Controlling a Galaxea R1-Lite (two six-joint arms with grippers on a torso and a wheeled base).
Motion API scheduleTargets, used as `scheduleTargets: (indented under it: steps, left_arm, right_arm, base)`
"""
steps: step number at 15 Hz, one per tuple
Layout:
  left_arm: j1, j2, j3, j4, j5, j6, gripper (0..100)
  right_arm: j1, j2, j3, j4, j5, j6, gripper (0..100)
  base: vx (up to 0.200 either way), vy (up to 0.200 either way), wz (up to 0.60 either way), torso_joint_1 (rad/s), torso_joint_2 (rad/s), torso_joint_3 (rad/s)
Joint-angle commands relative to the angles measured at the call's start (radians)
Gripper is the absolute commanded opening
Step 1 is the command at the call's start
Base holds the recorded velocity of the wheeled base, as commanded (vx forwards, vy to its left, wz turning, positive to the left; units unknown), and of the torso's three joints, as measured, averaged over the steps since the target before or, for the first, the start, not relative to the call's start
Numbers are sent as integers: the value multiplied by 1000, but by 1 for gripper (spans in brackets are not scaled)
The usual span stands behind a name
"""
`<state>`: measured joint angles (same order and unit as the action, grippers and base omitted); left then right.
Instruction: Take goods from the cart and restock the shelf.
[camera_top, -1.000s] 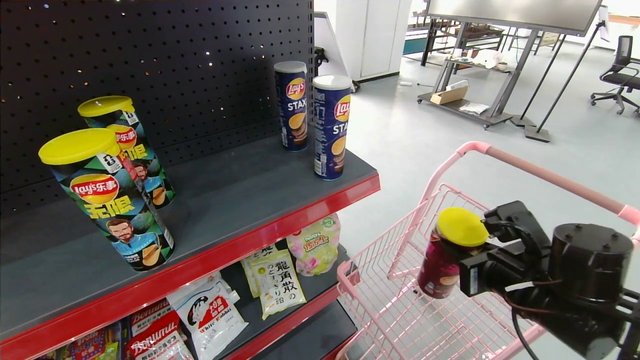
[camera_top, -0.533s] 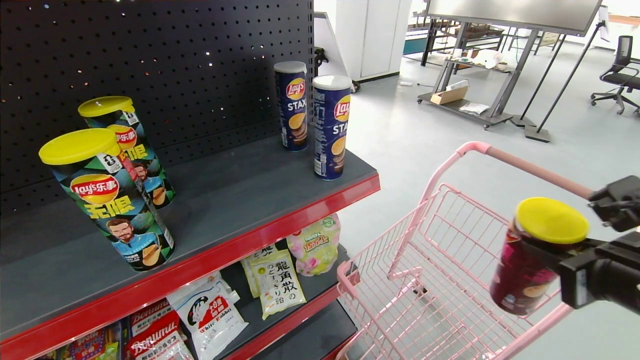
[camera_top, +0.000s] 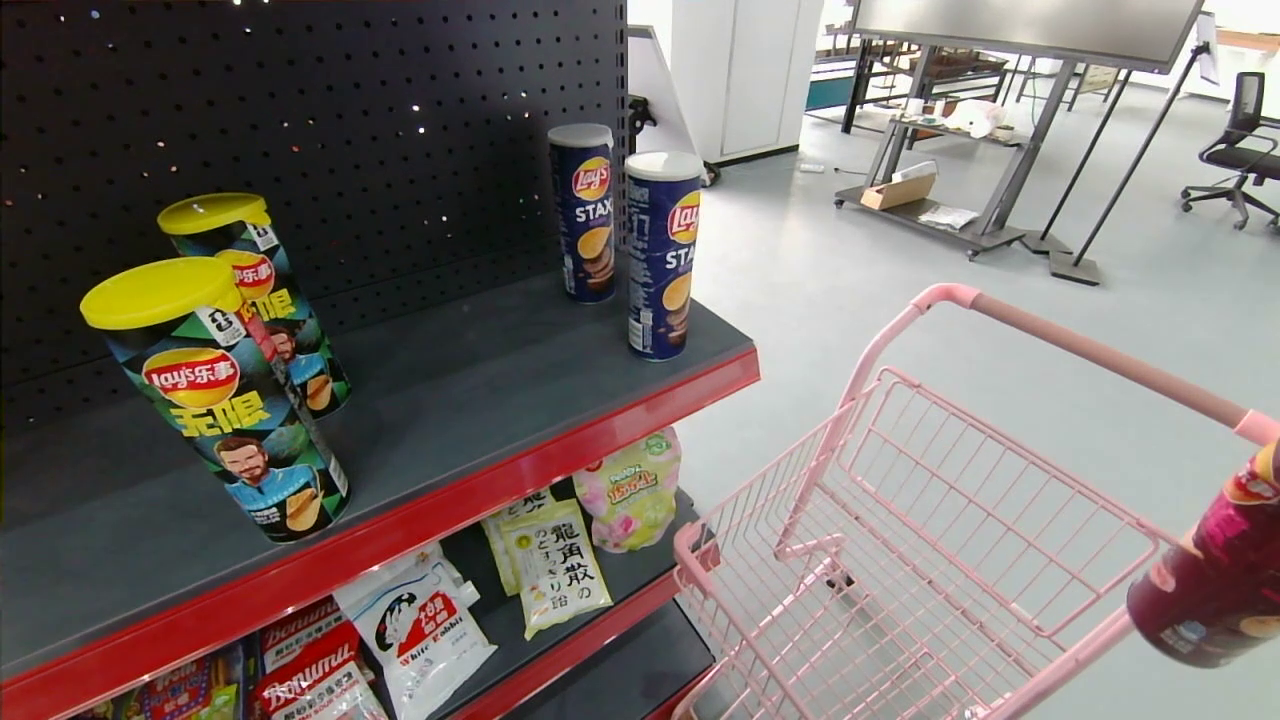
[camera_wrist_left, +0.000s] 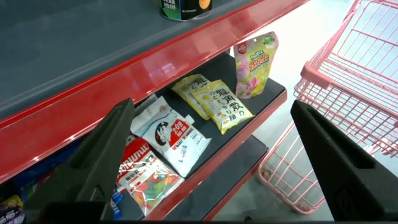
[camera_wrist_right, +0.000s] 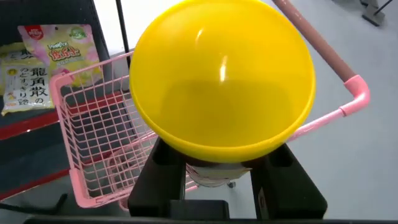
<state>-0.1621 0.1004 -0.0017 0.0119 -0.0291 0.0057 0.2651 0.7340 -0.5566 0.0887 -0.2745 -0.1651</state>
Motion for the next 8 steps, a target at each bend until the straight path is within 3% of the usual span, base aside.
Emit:
scheduleTargets:
  steps: [1, 8]
  left_arm:
    - [0, 1, 0, 0, 0, 0, 100]
    - [0, 1, 0, 0, 0, 0, 100]
  right_arm:
    - [-29, -39, 3, -1, 8, -1, 0]
    - [-38, -16, 3, -6, 11, -1, 0]
  base:
    - [0, 0, 0, 0, 0, 0]
    - [0, 0, 0, 145, -352, -207]
